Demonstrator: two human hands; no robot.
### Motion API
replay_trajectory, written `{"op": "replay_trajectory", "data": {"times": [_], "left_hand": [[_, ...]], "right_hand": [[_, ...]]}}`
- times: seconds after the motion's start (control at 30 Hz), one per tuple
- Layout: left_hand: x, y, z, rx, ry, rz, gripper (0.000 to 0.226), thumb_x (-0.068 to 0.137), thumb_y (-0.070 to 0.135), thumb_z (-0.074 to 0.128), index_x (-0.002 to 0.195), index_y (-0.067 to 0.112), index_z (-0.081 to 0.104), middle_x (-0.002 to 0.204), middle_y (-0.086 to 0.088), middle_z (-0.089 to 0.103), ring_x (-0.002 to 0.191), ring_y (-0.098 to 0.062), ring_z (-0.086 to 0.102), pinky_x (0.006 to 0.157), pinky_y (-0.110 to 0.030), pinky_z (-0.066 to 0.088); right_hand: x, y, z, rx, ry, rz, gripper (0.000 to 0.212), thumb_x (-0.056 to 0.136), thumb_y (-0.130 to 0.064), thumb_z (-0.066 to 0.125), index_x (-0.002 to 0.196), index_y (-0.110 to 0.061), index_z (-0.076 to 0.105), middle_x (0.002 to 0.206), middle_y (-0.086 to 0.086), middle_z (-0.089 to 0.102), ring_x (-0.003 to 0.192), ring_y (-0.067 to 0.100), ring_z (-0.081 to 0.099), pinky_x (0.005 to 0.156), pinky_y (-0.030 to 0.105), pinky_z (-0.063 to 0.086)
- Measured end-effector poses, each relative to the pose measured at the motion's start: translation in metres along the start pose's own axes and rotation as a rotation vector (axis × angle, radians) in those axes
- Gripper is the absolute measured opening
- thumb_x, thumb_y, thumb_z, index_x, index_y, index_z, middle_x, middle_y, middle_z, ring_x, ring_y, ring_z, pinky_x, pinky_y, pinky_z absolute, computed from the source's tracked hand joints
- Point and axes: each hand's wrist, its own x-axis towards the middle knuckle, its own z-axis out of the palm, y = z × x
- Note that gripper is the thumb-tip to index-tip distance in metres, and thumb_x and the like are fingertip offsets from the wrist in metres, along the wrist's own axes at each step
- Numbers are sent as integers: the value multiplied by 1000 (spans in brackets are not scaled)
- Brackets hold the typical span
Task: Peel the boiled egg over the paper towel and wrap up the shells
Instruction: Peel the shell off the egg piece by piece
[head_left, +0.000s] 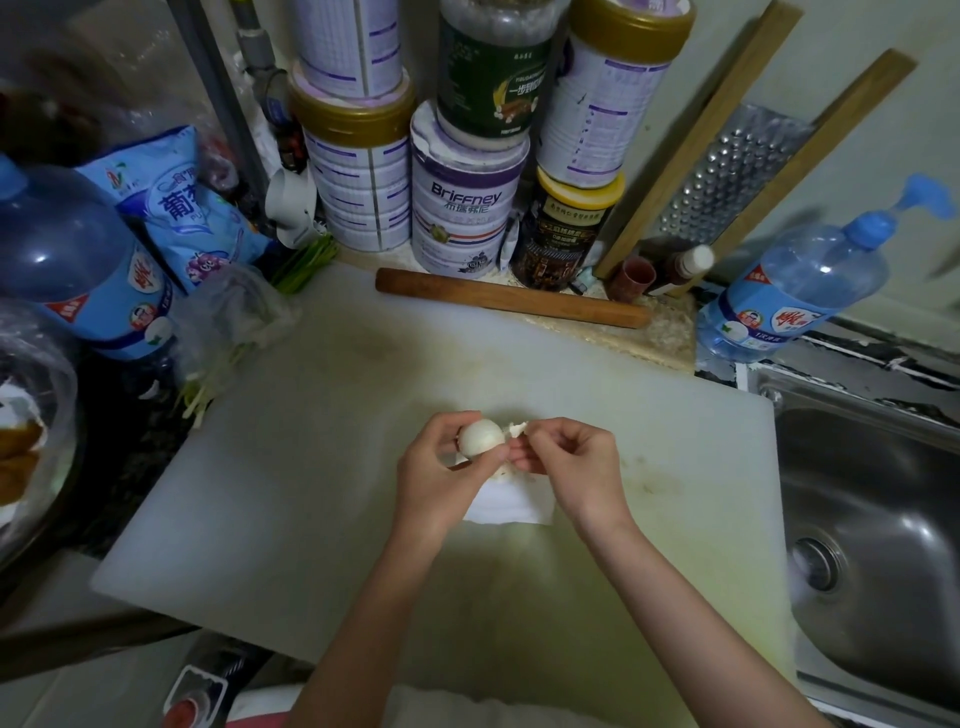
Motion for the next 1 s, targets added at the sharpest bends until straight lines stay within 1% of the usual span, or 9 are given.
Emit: {"op": "replay_trajectory", "data": {"times": [0.1,0.3,0.43,0.5,0.63,0.7,0.77,0.83,1.0], "left_hand": [[2,-4,-2,-59,-9,-35,38,68,6,80,94,26,60,102,1,67,94,-13,65,81,-23,50],[2,-8,-4,-112,-30,-44,42,69,3,79,93,26,54,102,1,62,91,-12,65,77,-22,50],[2,-10,-3,-107,-77,-33,47,70,1,77,102,26,55,106,7,60,94,-9,63,84,-26,51],[2,-11,-3,-83,-82,-32,47,71,1,77,104,27,56,109,8,60,98,-8,63,86,-27,52],[1,-12,-2,-4,-62,7,49,70,5,79,108,26,56,115,0,59,99,-4,60,74,-8,48],[1,-12,-2,48,-49,47,48,68,10,80,107,28,57,113,2,56,100,-2,58,70,-4,45],[2,-13,0,97,-47,80,45,68,13,80,104,29,59,111,4,52,99,0,58,71,-6,47],[2,-14,1,141,-42,108,43,68,14,80,104,27,61,111,5,51,98,-1,58,72,-9,49],[3,-15,2,224,-4,138,44,65,17,82,100,26,58,108,7,54,94,-1,58,72,-18,51]], "right_hand": [[2,-1,-4,58,23,19,19,86,-2,57,72,-5,70,63,8,72,64,20,71,64,23,57],[4,4,-8,-158,56,-69,19,81,-4,60,63,-6,67,64,12,70,63,25,66,75,43,58],[3,12,-5,-375,65,-141,16,78,-10,65,62,-14,67,56,-3,66,58,14,63,66,32,54],[2,14,-3,-420,66,-153,16,78,-15,68,63,-13,66,56,-5,63,55,11,59,62,28,49],[-2,13,-3,-417,-21,-200,30,89,-23,59,62,-10,66,59,7,66,61,27,62,67,40,52],[-5,9,-2,-425,-82,-217,28,88,-28,60,67,-13,70,62,3,69,64,23,63,67,35,51],[-8,4,1,-387,-129,-206,15,82,-30,68,78,-16,74,72,-5,73,68,8,65,67,21,51],[-9,1,4,-369,-138,-219,13,77,-27,74,84,-16,74,76,-7,74,70,2,66,68,13,49],[-11,-5,6,-410,-89,-314,5,80,-19,71,81,-17,75,72,-5,73,66,5,66,66,19,51]]}}
